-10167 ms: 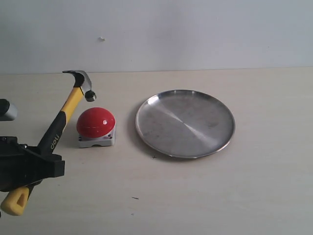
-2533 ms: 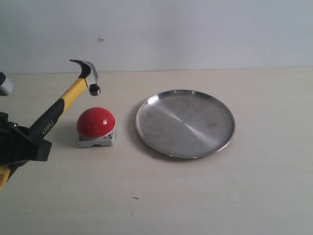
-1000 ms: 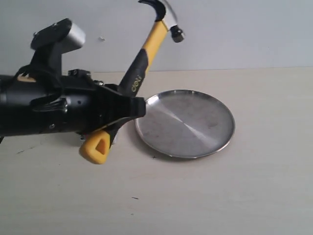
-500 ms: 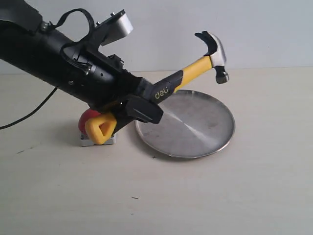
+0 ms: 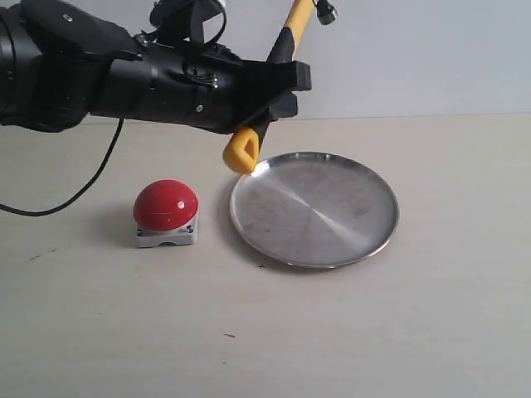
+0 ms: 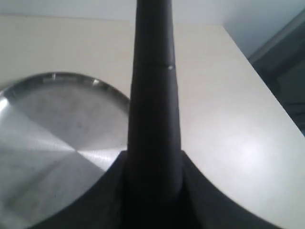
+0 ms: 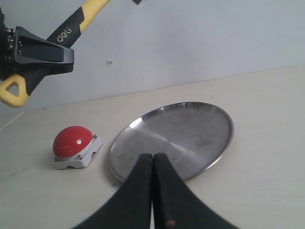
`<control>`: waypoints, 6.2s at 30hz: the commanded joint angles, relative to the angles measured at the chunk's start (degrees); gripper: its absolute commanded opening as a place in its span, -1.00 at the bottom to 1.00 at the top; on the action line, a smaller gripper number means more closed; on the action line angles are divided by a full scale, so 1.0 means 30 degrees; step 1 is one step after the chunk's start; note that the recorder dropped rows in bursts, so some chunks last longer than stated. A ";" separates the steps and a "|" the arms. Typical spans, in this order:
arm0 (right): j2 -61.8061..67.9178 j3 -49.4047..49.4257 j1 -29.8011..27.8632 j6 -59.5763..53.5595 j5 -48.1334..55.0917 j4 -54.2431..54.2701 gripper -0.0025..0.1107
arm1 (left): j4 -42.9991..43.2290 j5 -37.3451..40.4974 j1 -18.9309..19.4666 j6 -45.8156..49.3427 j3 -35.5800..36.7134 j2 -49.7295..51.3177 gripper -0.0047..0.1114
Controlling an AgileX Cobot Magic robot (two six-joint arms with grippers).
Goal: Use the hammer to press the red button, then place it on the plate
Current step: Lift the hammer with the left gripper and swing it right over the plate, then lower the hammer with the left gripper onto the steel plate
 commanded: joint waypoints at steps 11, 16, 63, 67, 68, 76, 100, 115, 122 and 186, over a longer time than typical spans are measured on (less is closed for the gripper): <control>-0.0136 0.0083 -0.0001 -0.0156 -0.0091 -0.0038 -0.96 | 0.6302 -0.7570 -0.3523 -0.4569 -0.0289 -0.0397 -0.92; -0.0136 0.0083 -0.0001 -0.0156 -0.0091 -0.0038 -0.96 | 1.2547 -0.9010 -0.3837 -1.1664 0.0542 -0.0397 -0.92; -0.0136 0.0083 -0.0001 -0.0156 -0.0091 -0.0038 -0.96 | 3.4666 -0.8216 -0.0173 -4.1595 -0.3068 0.8797 -0.92; -0.0136 0.0083 -0.0001 -0.0156 -0.0091 -0.0038 -0.96 | 3.4741 -0.7815 -0.0173 -4.1595 -0.3192 0.8797 -0.92; -0.0136 0.0083 -0.0001 -0.0156 -0.0091 -0.0038 -0.96 | 3.4741 -0.7881 -0.0173 -4.1595 -0.3192 0.8797 -0.92; -0.0136 0.0083 -0.0001 -0.0156 -0.0091 -0.0038 -0.96 | 3.5195 -0.8122 -0.0211 -4.2002 -0.3591 0.9435 -0.92; -0.0136 0.0083 -0.0001 -0.0134 -0.0091 -0.0075 -0.96 | 3.6947 -0.7487 -0.0171 -4.3210 -0.5439 1.1517 -0.92; -0.0136 0.0083 -0.0001 -0.0134 -0.0091 -0.0075 -0.96 | 3.7717 -0.6926 -0.0210 -4.3665 -0.5853 1.1749 -0.92; -0.0136 0.0083 -0.0001 -0.0134 -0.0091 -0.0075 -0.96 | 3.7936 -0.8912 -0.0210 -4.3860 -0.5853 1.1749 -0.92; -0.0136 0.0083 -0.0001 -0.0134 -0.0091 -0.0075 -0.96 | 3.9648 -0.9822 -0.0169 -4.5929 -0.5931 1.2818 -0.05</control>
